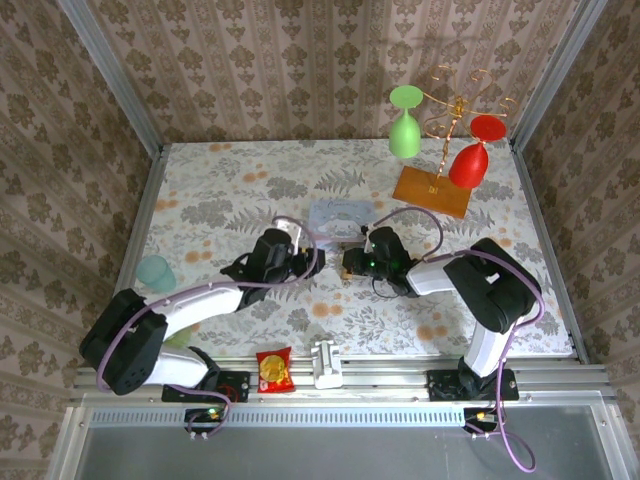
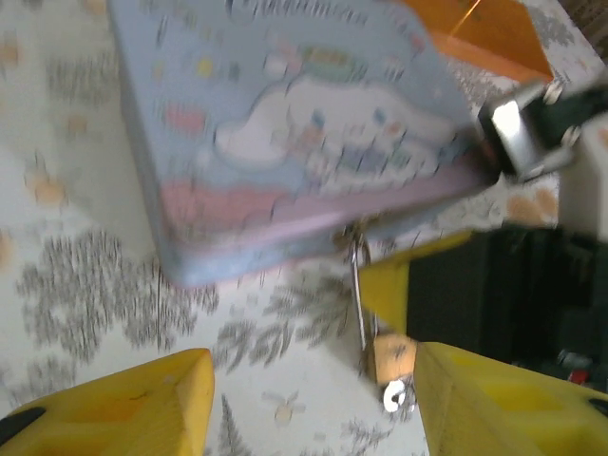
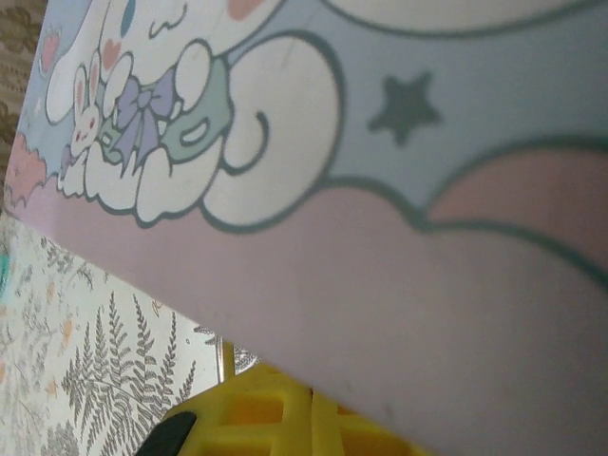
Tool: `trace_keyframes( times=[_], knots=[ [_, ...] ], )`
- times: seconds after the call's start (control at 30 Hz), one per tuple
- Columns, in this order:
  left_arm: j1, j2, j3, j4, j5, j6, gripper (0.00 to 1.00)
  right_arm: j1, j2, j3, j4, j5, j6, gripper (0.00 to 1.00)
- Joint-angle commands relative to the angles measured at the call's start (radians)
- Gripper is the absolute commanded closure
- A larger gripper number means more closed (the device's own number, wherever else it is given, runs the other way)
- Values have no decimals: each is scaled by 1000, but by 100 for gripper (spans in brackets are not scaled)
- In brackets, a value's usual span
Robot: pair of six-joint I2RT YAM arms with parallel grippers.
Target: Unlock the padlock with the key
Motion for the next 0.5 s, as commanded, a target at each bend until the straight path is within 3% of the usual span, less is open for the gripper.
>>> trace_keyframes(
  times=[0.0, 0.27, 0.47],
  knots=[
    [-2, 38, 136, -93, -59, 182, 41, 5, -23, -63, 26, 99, 106, 95],
    [2, 349, 415, -193, -11, 429, 43, 112, -9, -74, 67, 277, 240, 97],
    [16, 484, 482, -215, -38, 443, 51, 186, 19, -118, 145, 499, 400, 99]
  ],
)
